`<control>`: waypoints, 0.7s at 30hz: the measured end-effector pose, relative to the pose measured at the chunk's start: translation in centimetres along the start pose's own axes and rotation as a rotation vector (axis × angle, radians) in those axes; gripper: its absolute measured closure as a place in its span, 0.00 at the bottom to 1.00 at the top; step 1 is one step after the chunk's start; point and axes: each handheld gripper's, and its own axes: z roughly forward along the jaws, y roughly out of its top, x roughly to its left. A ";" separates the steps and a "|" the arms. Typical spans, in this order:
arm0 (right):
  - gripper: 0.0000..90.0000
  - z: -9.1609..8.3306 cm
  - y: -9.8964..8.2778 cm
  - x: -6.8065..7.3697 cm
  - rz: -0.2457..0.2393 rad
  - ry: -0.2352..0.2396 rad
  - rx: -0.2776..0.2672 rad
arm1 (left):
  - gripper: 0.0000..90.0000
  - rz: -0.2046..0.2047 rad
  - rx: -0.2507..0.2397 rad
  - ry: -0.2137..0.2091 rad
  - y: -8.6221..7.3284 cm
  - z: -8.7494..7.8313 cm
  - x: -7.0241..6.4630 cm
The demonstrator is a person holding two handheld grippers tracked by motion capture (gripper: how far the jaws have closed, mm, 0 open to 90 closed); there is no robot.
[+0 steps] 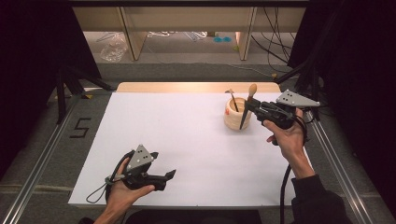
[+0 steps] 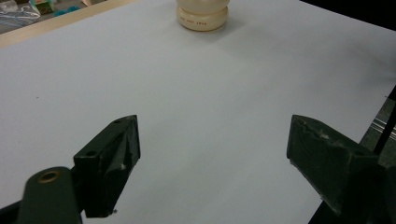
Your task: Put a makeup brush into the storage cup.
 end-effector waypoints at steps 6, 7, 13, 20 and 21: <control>0.87 0.1 0.1 -1.1 -0.001 -0.038 0.007 | 0.19 -0.006 0.001 0.003 0.0 0.0 0.0; 0.87 0.0 0.1 -1.3 0.003 -0.042 0.008 | 0.19 -0.006 0.001 0.003 0.0 0.0 0.0; 0.87 -0.1 0.3 -2.4 0.005 -0.079 -0.008 | 0.19 -0.007 -0.003 0.002 0.0 0.0 0.1; 0.87 0.2 0.6 -3.2 0.010 -0.094 -0.008 | 0.19 -0.009 -0.005 -0.002 0.0 0.0 0.1; 0.87 0.3 0.6 -3.3 0.016 -0.097 -0.008 | 0.19 -0.008 -0.005 -0.002 0.0 0.0 0.1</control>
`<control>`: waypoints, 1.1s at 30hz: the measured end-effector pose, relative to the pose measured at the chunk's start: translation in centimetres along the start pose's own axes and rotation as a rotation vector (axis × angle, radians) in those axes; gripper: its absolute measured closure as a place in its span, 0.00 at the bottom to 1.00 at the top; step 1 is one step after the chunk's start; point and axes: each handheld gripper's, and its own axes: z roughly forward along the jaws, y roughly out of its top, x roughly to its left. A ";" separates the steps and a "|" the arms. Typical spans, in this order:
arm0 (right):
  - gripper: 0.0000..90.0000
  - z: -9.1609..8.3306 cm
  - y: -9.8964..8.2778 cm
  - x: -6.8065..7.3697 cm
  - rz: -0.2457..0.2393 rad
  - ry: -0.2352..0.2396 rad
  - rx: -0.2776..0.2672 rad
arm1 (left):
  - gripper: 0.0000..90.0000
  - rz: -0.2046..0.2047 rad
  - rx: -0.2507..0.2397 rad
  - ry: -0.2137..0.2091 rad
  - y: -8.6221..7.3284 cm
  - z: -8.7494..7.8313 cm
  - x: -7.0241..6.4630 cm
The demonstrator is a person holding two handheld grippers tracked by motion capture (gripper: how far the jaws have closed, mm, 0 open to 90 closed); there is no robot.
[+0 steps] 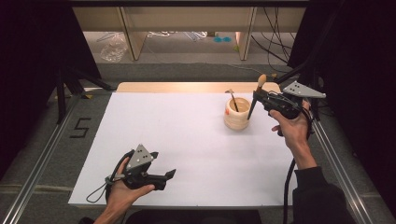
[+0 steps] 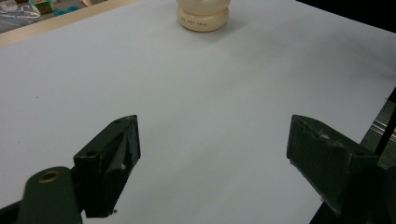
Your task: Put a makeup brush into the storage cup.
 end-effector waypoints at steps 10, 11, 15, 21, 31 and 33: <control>0.87 0.9 0.8 -0.8 0.007 -0.021 -0.017 | 0.19 0.004 0.001 0.007 0.0 -0.1 0.0; 0.87 1.0 1.0 -0.9 0.011 -0.020 -0.008 | 0.19 0.005 0.001 0.008 0.0 -0.1 0.0; 0.87 1.4 1.1 -1.1 -0.001 -0.032 -0.015 | 0.19 0.006 0.002 0.009 0.0 -0.1 0.0; 0.87 2.1 1.3 -1.5 0.001 -0.049 -0.010 | 0.19 0.004 0.000 0.005 0.0 -0.1 0.0; 0.87 3.2 1.1 -2.0 0.002 -0.074 -0.015 | 0.19 0.003 0.001 0.006 0.0 -0.1 -0.1; 0.87 3.5 1.0 -2.1 -0.001 -0.078 -0.016 | 0.19 0.004 0.002 0.006 0.0 -0.1 -0.1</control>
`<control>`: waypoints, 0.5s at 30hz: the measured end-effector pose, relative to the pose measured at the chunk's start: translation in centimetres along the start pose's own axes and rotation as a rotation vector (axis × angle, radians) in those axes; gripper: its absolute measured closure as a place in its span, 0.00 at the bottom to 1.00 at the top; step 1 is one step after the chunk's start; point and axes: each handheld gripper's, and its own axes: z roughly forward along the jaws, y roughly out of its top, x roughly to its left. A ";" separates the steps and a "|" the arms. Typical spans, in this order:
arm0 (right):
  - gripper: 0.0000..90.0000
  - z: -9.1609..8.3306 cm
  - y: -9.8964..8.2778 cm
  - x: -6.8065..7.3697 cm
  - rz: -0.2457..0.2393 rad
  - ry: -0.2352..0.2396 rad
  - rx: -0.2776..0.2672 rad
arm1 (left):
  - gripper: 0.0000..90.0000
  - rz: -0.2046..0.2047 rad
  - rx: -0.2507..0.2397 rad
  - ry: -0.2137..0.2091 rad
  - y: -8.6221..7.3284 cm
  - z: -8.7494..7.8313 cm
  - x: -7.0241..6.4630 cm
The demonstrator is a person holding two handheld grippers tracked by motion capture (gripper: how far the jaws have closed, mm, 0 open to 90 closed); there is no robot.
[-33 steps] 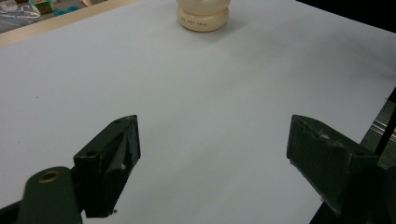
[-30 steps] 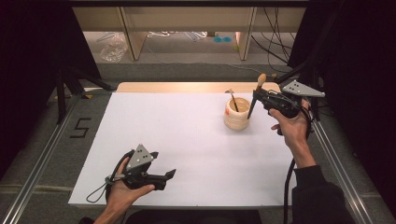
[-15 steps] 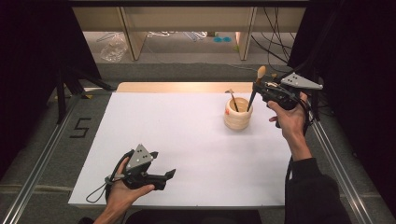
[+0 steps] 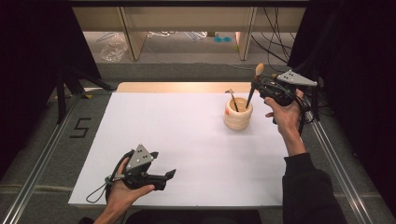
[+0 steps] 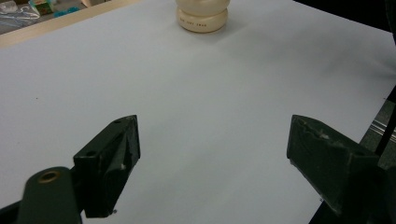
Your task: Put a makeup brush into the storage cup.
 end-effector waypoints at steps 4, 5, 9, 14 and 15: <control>0.87 0.4 -0.1 -0.1 0.002 -0.007 0.002 | 0.19 0.001 -0.002 -0.004 0.0 0.0 0.0; 0.87 0.4 -0.2 -0.1 0.000 -0.005 0.012 | 0.19 0.001 -0.001 -0.004 0.0 0.0 0.0; 0.87 0.9 -0.4 -0.1 -0.003 -0.009 0.017 | 0.19 0.001 -0.004 -0.006 0.0 0.0 0.0; 0.87 1.2 -0.7 -0.2 -0.003 -0.016 0.014 | 0.19 0.003 -0.003 -0.006 0.0 0.0 0.0; 0.87 1.3 -0.7 -0.3 -0.004 -0.015 0.017 | 0.19 0.004 -0.003 -0.006 0.0 0.0 0.0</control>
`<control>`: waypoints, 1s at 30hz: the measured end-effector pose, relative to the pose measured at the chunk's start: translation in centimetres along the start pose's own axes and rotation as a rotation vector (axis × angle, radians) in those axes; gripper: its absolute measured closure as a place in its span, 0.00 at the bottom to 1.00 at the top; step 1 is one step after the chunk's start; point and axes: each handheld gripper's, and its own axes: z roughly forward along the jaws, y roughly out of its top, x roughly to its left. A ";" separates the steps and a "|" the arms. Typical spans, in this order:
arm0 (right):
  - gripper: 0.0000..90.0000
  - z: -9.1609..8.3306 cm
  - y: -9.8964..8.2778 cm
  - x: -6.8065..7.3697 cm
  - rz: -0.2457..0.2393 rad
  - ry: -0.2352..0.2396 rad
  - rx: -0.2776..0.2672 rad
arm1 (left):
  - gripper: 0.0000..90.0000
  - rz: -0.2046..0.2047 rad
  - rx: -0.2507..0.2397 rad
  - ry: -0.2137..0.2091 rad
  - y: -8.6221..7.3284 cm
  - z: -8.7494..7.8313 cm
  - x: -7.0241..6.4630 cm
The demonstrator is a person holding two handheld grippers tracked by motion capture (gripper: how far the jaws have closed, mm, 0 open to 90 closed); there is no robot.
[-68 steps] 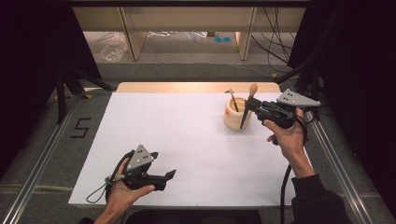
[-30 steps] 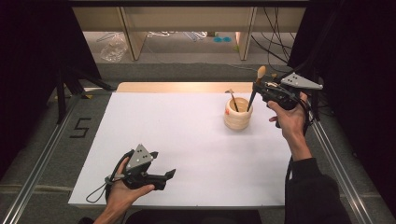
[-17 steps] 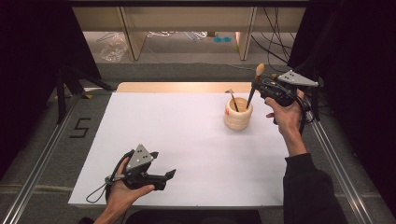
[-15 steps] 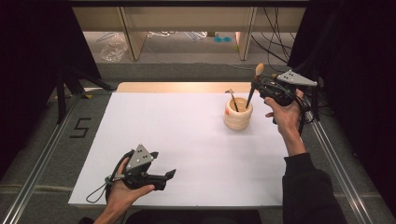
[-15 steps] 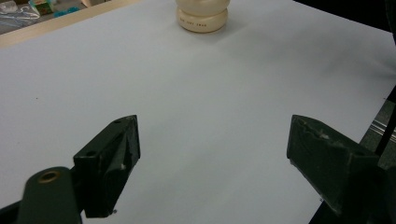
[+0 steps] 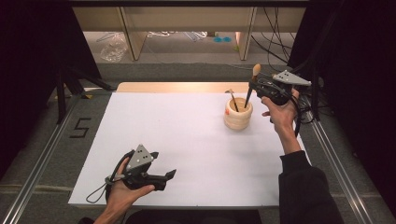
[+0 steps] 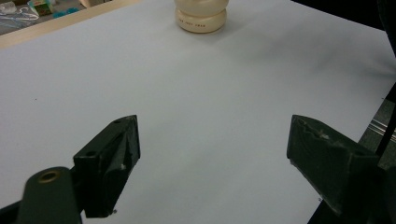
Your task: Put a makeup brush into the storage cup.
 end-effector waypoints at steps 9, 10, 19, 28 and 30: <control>0.87 0.5 -0.4 0.1 -0.003 0.001 0.014 | 0.19 0.000 -0.001 -0.001 0.0 0.0 0.0; 0.87 0.5 -0.4 0.0 -0.006 0.000 0.014 | 0.19 -0.001 -0.002 -0.002 0.0 0.0 0.0; 0.87 1.0 -1.1 -0.2 0.001 -0.002 0.027 | 0.19 -0.002 -0.002 -0.002 0.0 0.0 0.0; 0.87 1.7 -1.9 -0.1 -0.003 0.009 0.047 | 0.19 -0.001 0.000 0.000 0.0 -0.1 0.1; 0.87 1.8 -2.1 0.0 0.006 0.016 0.051 | 0.19 -0.001 0.000 -0.001 0.0 -0.1 0.1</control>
